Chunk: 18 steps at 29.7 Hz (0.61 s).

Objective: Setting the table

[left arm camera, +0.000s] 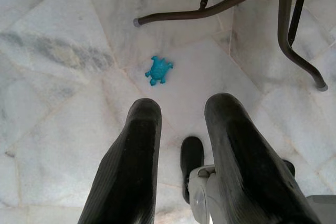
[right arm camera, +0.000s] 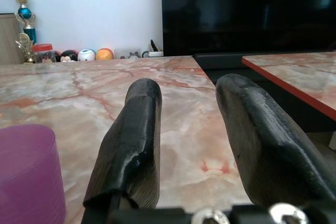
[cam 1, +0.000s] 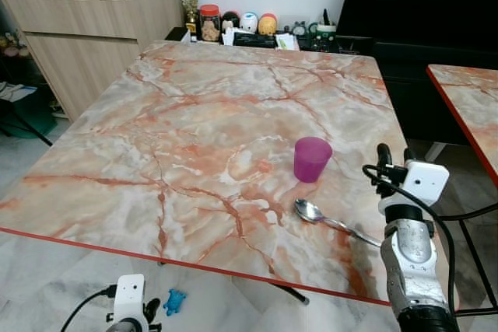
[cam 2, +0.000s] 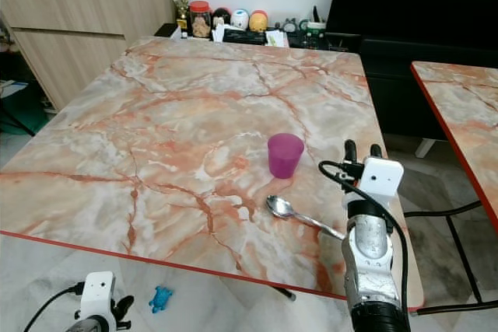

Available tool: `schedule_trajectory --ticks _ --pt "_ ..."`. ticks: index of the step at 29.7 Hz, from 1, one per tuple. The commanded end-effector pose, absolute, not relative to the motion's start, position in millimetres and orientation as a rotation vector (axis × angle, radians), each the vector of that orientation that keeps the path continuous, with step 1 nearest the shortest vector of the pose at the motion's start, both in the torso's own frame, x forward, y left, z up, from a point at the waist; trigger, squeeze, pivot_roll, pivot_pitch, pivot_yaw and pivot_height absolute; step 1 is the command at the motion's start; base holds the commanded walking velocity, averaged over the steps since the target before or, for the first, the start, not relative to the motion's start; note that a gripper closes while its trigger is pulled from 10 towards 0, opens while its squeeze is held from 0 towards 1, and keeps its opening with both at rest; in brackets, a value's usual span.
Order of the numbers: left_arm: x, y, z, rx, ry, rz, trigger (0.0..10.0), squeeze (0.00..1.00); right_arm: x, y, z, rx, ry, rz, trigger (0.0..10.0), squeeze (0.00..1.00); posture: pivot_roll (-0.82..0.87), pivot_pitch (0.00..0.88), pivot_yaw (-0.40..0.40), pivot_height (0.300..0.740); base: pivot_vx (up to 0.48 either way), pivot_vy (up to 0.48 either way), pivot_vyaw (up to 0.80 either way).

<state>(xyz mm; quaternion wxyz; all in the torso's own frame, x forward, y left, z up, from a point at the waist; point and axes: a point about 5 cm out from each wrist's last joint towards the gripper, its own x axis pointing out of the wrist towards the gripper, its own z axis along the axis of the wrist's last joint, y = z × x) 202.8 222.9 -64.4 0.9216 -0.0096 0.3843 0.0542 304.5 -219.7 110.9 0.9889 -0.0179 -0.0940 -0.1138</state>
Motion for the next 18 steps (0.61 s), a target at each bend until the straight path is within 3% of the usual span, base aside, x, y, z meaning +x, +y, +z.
schedule_trajectory --ticks 1,18 --pt "198.9 224.3 -66.8 -0.029 0.812 0.122 10.0 0.0 306.2 -217.7 111.0 -0.032 -0.188 -0.219 10.0 0.0 0.12 0.0 -0.029 0.74 0.0 0.0 0.0" --pt "199.9 223.7 -66.4 -0.021 0.812 0.111 10.0 0.0 307.4 -217.6 112.5 -0.034 -0.195 -0.218 10.0 0.0 0.12 0.0 -0.025 0.74 0.0 0.0 0.0"
